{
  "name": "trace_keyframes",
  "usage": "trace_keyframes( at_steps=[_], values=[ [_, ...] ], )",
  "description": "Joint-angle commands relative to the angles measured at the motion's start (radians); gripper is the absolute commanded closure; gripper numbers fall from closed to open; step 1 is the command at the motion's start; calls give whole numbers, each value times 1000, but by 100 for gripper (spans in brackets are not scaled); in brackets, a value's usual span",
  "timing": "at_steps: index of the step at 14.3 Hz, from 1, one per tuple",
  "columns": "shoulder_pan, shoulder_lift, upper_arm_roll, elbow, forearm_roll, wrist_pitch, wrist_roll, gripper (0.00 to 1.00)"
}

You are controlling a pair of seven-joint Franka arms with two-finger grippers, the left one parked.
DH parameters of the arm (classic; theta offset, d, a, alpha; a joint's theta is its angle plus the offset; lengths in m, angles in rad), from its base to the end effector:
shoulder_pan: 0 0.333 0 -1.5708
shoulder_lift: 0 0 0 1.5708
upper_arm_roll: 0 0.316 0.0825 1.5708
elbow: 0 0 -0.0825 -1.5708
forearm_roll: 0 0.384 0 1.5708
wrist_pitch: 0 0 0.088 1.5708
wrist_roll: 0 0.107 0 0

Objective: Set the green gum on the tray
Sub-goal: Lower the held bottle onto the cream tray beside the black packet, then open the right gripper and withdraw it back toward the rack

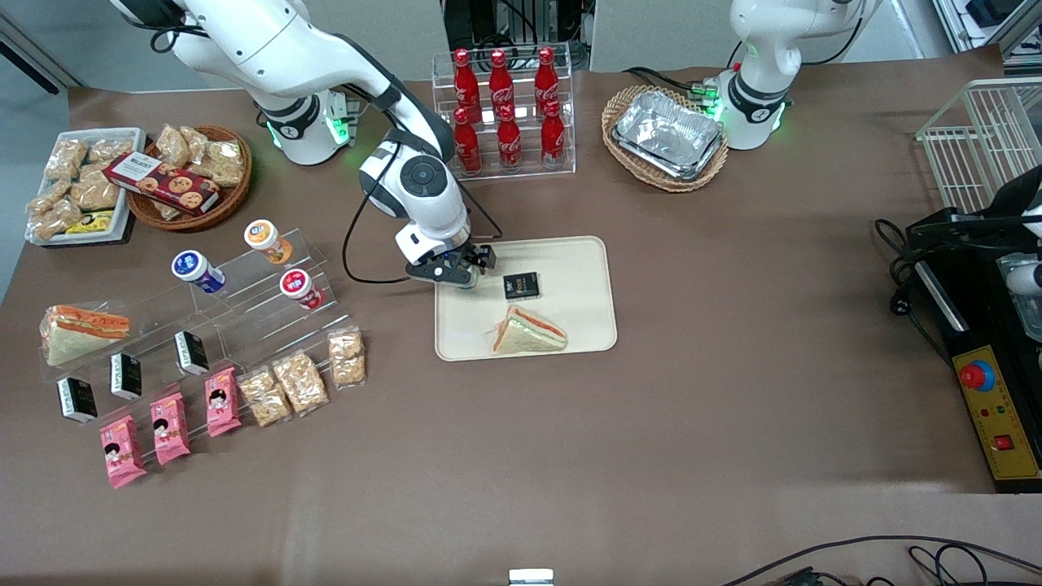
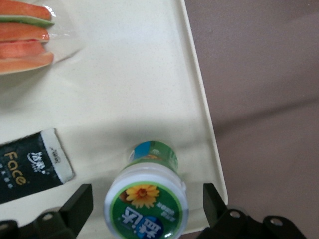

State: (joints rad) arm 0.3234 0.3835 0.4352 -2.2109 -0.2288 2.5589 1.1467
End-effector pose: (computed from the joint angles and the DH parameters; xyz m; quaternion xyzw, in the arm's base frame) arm 0.3975 0.3848 0.2199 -0.9935 0.1125 0.0093 0.0145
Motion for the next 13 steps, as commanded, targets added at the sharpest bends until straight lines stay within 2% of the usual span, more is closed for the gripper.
trace_keyframes(
  at_steps=[1, 3, 5, 7, 8, 9, 10, 13],
  values=[
    [-10, -4, -1, -1, -35, 17, 16, 1],
    [-44, -76, -3, 2, -32, -31, -62, 1],
    [-81, -165, 0, 34, -2, -205, -166, 1],
    [-95, -251, -6, 104, 127, -389, -270, 1],
    [-134, -290, -7, 146, 196, -473, -357, 1],
    [-185, -322, -10, 190, 250, -553, -437, 1],
    [-220, -348, -25, 230, 276, -630, -506, 1],
    [-230, -409, -162, 309, 279, -794, -674, 1]
  ],
)
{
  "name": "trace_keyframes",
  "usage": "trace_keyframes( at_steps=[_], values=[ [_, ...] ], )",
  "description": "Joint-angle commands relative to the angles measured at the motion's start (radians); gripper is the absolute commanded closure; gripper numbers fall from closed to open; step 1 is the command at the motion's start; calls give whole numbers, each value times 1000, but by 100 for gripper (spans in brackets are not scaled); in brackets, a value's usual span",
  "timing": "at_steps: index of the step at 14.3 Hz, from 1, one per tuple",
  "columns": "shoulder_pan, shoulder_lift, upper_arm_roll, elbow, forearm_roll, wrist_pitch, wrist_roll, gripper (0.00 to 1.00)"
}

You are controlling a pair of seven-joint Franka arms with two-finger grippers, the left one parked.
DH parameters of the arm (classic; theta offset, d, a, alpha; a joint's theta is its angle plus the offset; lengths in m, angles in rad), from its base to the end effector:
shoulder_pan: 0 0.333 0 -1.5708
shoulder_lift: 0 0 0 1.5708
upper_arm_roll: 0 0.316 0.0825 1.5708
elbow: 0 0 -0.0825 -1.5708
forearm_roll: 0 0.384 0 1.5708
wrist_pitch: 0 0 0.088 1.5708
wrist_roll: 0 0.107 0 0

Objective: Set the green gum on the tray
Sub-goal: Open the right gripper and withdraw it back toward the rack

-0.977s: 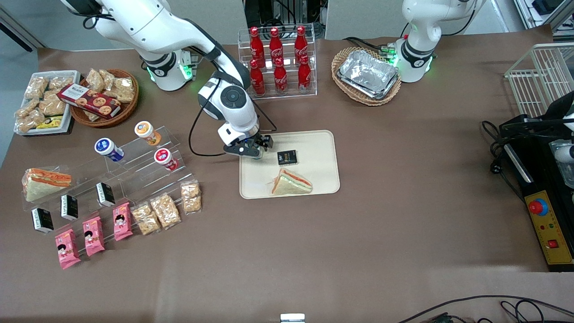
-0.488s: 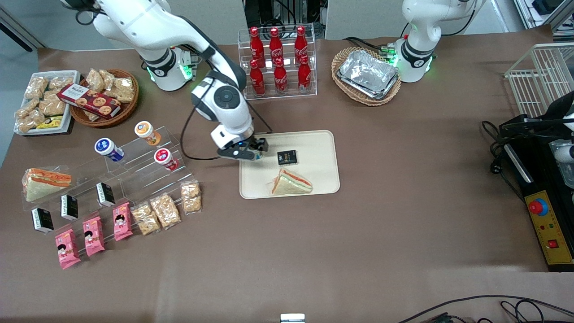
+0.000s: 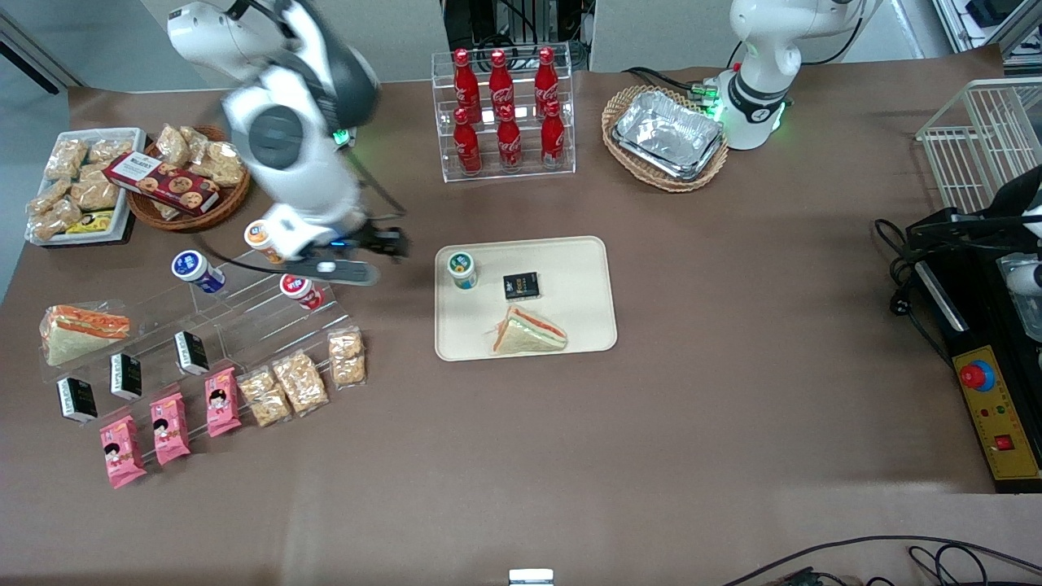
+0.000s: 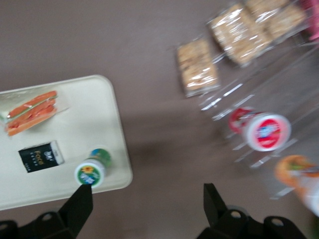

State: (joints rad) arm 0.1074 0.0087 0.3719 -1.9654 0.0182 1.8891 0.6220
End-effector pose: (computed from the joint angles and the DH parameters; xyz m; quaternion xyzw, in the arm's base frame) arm 0.4870 0.2542 0.4597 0.9963 -0.0744 -0.0412 0.0135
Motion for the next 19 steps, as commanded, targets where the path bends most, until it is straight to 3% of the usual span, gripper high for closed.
trace_keyframes(
  at_steps=[1, 4, 12, 19],
  values=[
    [-14, -55, -138, 80, 32, -165, -212, 1],
    [-12, -107, -261, 99, 31, -248, -381, 1],
    [-15, -135, -531, 151, 12, -262, -744, 1],
    [-15, -96, -591, 200, -6, -254, -765, 1]
  ],
)
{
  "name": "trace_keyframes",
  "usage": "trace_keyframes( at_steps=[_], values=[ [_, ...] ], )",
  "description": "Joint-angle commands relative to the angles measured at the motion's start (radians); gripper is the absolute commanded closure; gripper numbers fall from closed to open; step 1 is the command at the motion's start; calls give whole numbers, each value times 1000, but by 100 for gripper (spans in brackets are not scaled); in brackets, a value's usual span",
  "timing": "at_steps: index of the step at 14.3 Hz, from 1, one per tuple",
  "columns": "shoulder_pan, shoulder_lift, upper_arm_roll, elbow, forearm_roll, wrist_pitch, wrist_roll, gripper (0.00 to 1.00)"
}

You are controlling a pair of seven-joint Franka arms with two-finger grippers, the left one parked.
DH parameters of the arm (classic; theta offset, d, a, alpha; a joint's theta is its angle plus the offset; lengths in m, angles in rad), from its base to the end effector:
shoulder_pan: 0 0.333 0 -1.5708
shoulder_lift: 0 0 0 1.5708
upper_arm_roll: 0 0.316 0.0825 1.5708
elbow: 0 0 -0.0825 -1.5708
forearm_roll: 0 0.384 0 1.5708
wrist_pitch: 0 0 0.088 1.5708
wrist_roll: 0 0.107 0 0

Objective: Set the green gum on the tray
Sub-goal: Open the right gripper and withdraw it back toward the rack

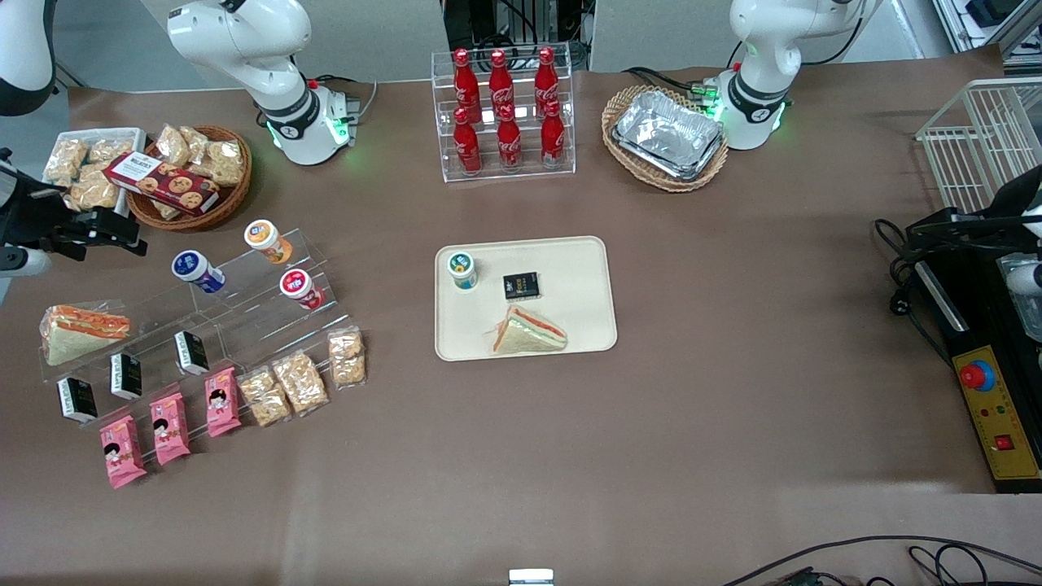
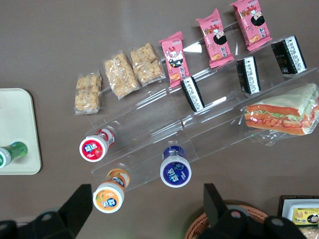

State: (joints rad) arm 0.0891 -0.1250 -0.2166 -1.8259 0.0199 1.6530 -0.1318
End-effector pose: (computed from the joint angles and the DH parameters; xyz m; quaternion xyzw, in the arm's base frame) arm 0.5127 -0.0695 0.5762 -0.9994 -0.0022 0.0222 0.0264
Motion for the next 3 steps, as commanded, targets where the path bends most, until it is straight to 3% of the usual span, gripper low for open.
trace_keyframes(
  at_steps=[1, 3],
  values=[
    [3, 44, -3, 65, -8, -19, -11, 0],
    [4, 48, -3, 65, -8, -19, -3, 1]
  ],
)
